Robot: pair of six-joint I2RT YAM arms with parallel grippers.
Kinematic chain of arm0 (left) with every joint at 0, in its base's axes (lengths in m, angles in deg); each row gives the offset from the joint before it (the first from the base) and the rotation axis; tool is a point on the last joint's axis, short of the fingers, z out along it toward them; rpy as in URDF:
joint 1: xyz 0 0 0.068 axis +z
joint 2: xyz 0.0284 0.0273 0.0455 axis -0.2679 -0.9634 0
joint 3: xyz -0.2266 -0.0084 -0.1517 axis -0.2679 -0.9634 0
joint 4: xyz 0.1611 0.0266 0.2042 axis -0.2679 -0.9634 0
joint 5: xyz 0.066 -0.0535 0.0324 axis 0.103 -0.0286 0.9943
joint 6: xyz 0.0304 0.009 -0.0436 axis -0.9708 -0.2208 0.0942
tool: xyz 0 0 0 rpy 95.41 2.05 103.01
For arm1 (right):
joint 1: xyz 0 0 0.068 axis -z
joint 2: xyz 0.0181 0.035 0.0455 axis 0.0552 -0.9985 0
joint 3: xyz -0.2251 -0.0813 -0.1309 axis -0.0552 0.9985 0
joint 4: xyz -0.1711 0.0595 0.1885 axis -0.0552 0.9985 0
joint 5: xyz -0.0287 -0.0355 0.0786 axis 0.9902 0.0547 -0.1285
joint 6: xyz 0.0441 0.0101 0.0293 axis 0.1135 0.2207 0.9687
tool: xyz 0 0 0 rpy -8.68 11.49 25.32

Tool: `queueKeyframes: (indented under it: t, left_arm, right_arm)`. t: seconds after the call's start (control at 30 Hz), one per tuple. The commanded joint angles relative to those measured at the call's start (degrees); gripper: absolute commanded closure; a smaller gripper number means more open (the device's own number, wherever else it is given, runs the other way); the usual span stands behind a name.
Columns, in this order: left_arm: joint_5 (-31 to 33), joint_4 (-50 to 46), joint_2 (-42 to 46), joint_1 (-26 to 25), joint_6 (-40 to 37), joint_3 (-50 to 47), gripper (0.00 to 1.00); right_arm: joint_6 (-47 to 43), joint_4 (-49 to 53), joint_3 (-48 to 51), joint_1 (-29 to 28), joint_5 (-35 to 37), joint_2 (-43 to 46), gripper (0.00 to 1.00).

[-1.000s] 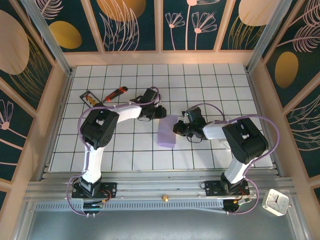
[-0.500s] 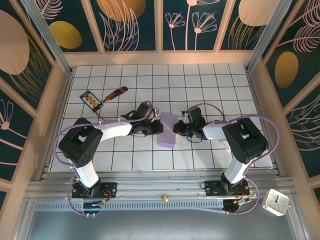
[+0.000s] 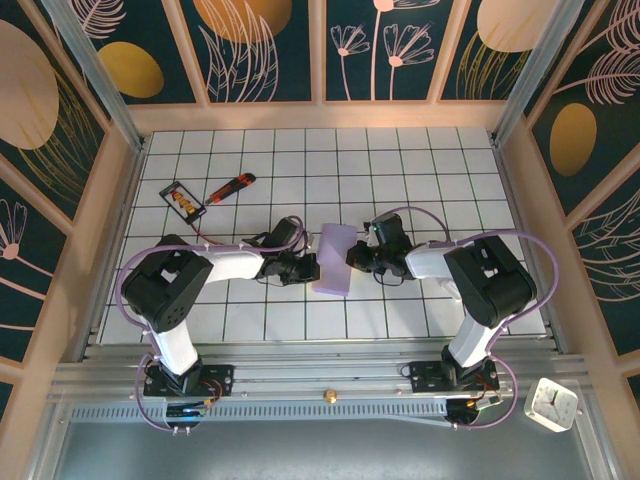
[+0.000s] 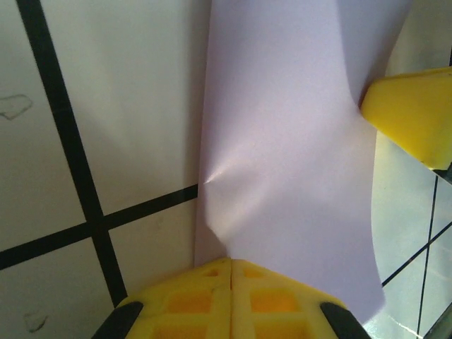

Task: Fold a paper plane with a square sheet of paper (pick it up from the middle)
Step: First fold the square sheet of paper in half at the center of the table.

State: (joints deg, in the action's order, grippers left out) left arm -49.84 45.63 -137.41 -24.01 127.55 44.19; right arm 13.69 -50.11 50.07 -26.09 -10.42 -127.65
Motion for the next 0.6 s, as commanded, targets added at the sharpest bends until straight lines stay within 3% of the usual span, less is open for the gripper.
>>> queueKeyframes:
  t: [0.0,0.27,0.43,0.57]
  left_arm:
    - [3.2,-4.6,1.2,0.0,-1.5,-1.9,0.91]
    - [-3.8,0.4,9.0,-1.0,4.6,-4.0,0.85]
    - [-5.9,3.1,6.6,-1.7,5.0,-4.7,0.85]
    - [-3.5,0.4,4.6,-1.7,3.4,-4.4,0.89]
  right_arm:
    - [-1.8,9.3,2.6,-0.1,4.9,-3.0,1.00]
    - [-2.1,10.2,1.9,-0.2,4.9,-2.3,1.00]
    - [-1.6,9.3,2.1,-0.2,4.9,-2.3,1.00]
    - [-1.5,9.1,2.6,-0.2,4.9,-2.1,1.00]
